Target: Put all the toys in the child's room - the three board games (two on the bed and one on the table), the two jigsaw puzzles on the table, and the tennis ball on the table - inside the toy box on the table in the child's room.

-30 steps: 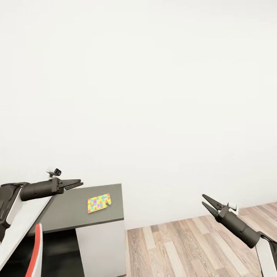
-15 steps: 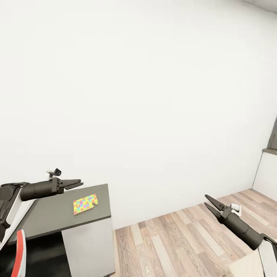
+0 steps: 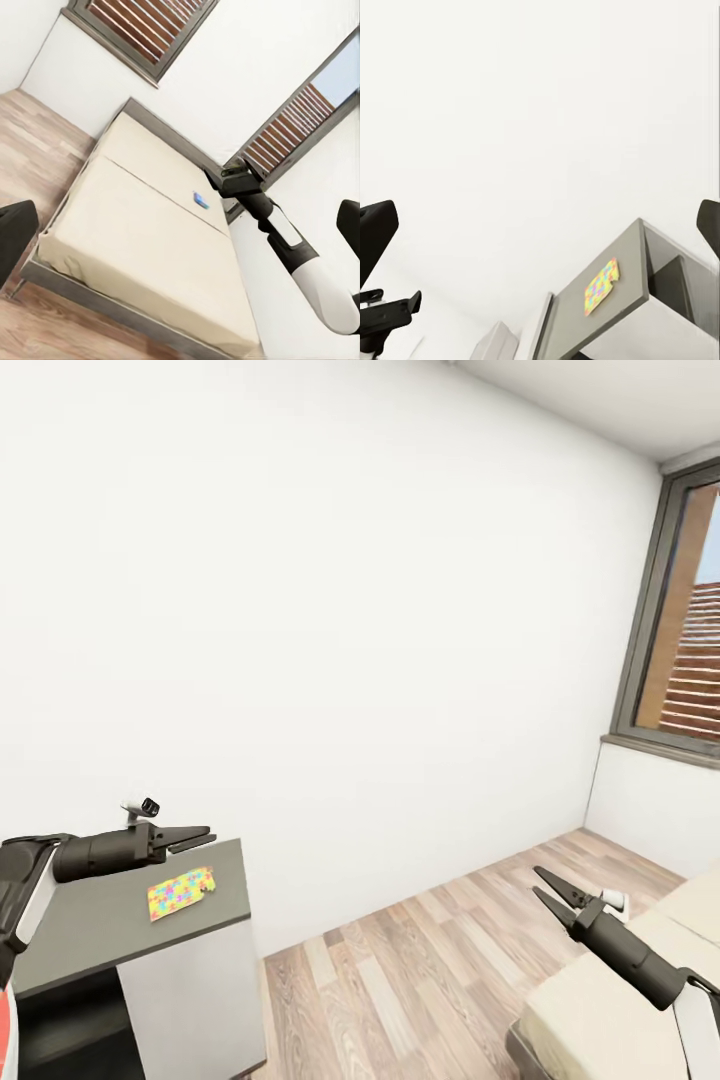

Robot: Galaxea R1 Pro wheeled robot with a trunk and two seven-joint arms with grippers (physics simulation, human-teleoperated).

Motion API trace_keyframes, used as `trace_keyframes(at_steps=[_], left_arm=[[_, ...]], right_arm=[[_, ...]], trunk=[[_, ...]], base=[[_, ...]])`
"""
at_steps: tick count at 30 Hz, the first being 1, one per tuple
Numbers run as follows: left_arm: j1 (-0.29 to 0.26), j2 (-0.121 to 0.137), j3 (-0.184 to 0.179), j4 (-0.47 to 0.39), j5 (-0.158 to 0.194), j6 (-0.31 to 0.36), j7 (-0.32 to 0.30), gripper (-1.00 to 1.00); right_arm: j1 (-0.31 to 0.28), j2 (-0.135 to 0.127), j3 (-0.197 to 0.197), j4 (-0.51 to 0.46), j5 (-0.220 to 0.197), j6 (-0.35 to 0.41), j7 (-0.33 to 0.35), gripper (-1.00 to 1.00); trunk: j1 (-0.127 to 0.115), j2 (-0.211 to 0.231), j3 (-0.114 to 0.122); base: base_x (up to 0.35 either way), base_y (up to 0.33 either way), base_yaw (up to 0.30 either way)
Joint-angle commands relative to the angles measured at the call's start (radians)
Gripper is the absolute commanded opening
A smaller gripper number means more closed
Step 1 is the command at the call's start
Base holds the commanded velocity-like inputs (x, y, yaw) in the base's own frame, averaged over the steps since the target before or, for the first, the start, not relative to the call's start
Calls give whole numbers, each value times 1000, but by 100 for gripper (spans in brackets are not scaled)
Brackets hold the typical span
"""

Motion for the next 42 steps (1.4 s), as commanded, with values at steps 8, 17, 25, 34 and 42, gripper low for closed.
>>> trace_keyframes(at_steps=[8,17,25,34,42], left_arm=[[0,0,0,0,0,11,-3,100],[0,0,-1,0,0,11,-3,100],[0,0,0,0,-1,11,-4,100],[0,0,1,0,0,11,-3,100],[0,0,1,0,0,10,-3,100]], right_arm=[[-1,1,-1,1,-1,6,1,100],[-1,0,-5,14,-1,6,-1,100],[-1,-1,-29,34,-1,6,-2,100],[-1,-1,-31,38,-1,8,-5,100],[-1,0,-32,57,-1,6,-6,100]], trunk=[[0,-1,6],[0,-1,14],[0,-1,21],[0,-1,29],[0,-1,37]], base=[[-261,-173,-266],[-233,-218,-266],[-200,-246,-262],[-159,-216,-258],[-16,-25,-253]])
